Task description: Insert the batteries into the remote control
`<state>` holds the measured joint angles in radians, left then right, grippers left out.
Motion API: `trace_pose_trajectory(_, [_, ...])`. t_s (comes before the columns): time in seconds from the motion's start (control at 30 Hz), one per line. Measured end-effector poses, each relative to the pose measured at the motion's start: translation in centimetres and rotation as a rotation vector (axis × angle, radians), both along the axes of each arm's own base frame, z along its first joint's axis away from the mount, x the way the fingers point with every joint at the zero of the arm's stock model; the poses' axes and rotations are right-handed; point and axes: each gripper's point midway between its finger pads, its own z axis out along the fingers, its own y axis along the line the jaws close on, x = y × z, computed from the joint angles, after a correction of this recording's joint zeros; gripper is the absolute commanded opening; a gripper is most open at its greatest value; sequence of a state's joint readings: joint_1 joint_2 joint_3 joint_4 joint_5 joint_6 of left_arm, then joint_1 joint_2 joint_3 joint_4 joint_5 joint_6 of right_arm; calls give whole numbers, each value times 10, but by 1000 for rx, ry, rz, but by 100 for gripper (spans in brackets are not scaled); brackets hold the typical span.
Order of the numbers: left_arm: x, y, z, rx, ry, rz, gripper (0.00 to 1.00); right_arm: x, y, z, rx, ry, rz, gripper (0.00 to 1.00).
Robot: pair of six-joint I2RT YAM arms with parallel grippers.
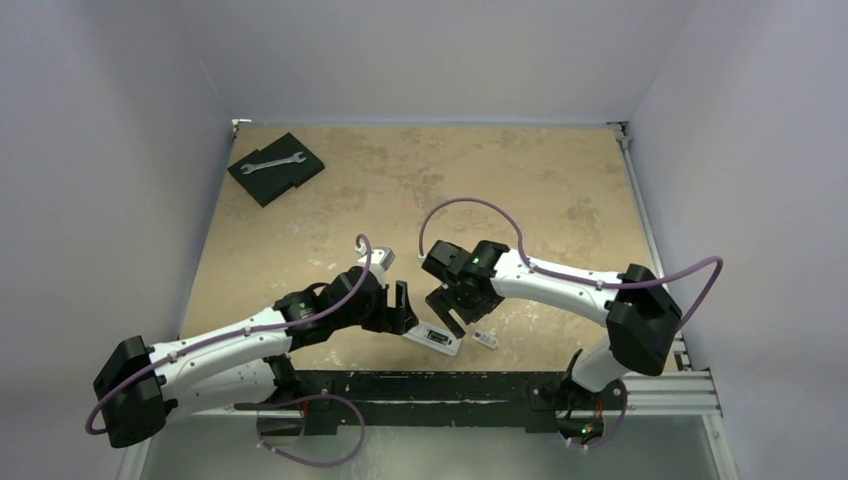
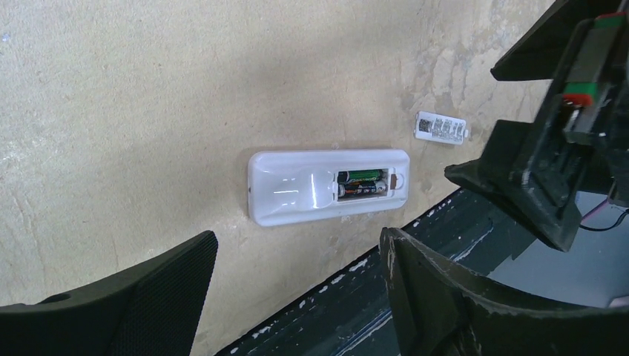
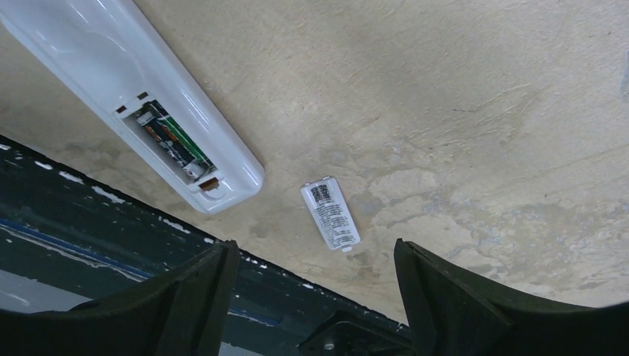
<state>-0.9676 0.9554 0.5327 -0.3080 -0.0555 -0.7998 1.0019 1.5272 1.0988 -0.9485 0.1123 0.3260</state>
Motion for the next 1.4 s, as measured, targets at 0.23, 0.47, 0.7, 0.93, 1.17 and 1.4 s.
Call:
trace_pose_trajectory(0.23, [0, 0, -3, 11, 1, -5, 81, -7, -7, -9, -59, 52, 15, 85])
trace_pose_trajectory(0.47, [-1, 0, -4, 15, 3, -11, 81, -13, -13, -19, -93, 89, 4, 78])
trace_pose_trajectory(0.7, [-2, -1, -10, 31, 17, -22, 81, -15, -25, -26, -151, 88, -33, 70])
trace_pose_trajectory(0.93, [-3, -3, -12, 32, 26, -31, 81, -20, -37, -35, -197, 90, -82, 62])
trace_pose_trajectory(1.17, [-3, -3, -14, 35, 30, -32, 81, -25, -43, -49, -239, 116, -105, 60])
trace_pose_trajectory(1.4, [-3, -3, -14, 35, 31, -33, 81, -26, -42, -59, -244, 128, -108, 59])
